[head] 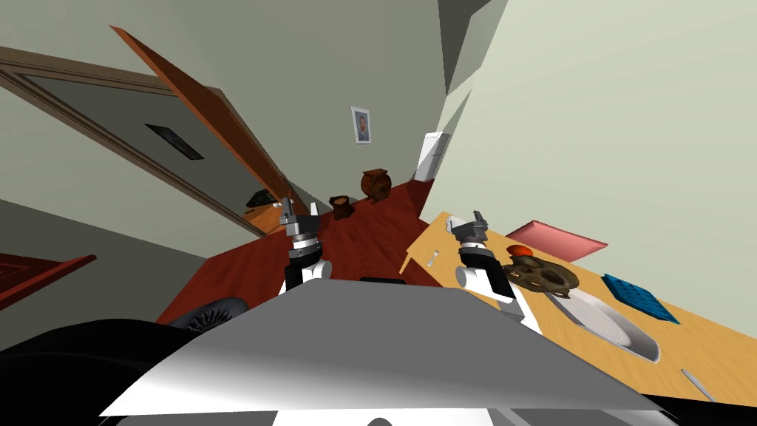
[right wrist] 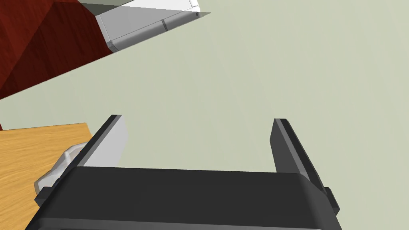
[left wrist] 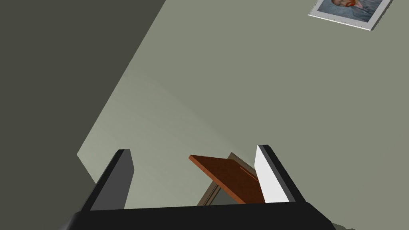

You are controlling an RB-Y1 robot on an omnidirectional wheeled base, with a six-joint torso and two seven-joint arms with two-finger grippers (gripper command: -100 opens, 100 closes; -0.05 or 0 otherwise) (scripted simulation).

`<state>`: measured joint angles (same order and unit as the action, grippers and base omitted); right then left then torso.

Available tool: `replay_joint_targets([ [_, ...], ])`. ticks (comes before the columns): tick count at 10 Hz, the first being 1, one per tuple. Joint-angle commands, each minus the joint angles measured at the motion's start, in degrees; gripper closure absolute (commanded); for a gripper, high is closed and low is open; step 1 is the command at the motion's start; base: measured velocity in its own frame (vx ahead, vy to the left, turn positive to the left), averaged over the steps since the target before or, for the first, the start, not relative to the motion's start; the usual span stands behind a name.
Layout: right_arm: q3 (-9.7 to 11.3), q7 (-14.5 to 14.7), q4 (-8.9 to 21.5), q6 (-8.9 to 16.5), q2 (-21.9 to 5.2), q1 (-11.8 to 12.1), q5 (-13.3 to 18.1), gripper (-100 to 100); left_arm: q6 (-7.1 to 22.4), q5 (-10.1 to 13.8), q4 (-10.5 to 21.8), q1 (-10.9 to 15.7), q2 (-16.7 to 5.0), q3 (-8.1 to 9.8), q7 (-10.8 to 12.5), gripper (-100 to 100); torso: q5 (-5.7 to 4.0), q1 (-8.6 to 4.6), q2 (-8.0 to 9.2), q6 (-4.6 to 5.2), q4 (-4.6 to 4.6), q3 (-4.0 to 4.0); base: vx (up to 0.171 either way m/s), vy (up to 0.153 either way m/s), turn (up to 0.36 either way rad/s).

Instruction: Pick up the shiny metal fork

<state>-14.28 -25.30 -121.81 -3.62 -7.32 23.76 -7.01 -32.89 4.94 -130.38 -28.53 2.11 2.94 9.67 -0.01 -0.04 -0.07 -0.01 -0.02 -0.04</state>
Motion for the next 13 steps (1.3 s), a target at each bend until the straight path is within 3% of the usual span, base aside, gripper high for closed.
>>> replay_joint_targets([
  [1,-0.71,-2.15,0.99,2.74,-0.04,-0.13,-0.07,-100,0.0,0.0,0.0,0.0,0.0,0.0,0.0,0,0.0,0.0,0.0,0.0,0.0,0.0,0.015,-0.016,0.098],
  [4,-4.23,-7.22,4.82,8.57,-0.31,-1.45,-0.62,-100,0.0,0.0,0.0,-0.01,0.0,0.01,0.0,0,-0.01,-0.05,-0.01,0.04,0.0,-0.01,0.017,-0.022,0.13],
  [6,-4.23,-9.13,4.82,10.5,-0.31,-1.45,-0.62,-100,0.0,0.0,0.0,-0.01,0.0,0.01,0.0,0,-0.01,-0.05,-0.01,0.04,0.0,-0.01,0.011,-0.018,0.038],
  [7,-6.08,-11.47,6.8,12.42,-0.42,-2.17,-0.97,-100,0.0,0.0,0.0,-0.01,0.0,0.01,0.0,0,0.0,-0.01,0.02,0.04,0.0,0.01,0.007,-0.014,0.163],
  [8,-6.08,-12.75,6.8,13.71,-0.42,-2.17,-0.97,-100,0.0,0.0,0.0,0.0,0.0,0.0,0.0,0,0.0,-0.02,0.01,0.0,0.0,0.01,0.01,-0.021,0.093],
  [9,-6.08,-12.75,6.8,14.46,-0.42,-2.17,-0.97,-100,0.0,0.0,0.0,-0.01,0.0,0.01,0.0,0,0.0,-0.03,0.01,0.04,0.0,0.0,0.005,-0.011,-0.012],
  [10,-7.97,-15.32,8.83,17.03,-0.52,-2.93,-1.37,-100,0.0,0.0,0.0,-0.01,0.0,0.01,0.0,0,0.0,0.0,0.04,0.05,0.0,0.02,0.01,-0.012,0.148],
  [11,-7.97,-16.43,8.83,18.46,-0.52,-2.93,-1.37,-100,0.0,0.0,0.0,0.0,0.0,0.0,0.0,0,0.0,0.0,0.02,0.02,0.0,0.01,0.009,-0.021,0.097],
  [12,-9.9,-18.0,10.88,20.12,-0.61,-3.73,-1.82,-100,0.0,0.0,0.0,-0.01,0.0,0.01,0.0,0,-0.01,-0.02,0.02,0.04,0.0,0.01,0.002,-0.03,0.178],
  [13,-9.9,-19.42,10.88,21.58,-0.61,-3.73,-1.82,-100,0.0,0.0,0.0,0.0,0.0,0.0,0.0,0,-0.01,-0.07,0.03,0.02,0.01,0.02,0.004,-0.034,0.082],
])
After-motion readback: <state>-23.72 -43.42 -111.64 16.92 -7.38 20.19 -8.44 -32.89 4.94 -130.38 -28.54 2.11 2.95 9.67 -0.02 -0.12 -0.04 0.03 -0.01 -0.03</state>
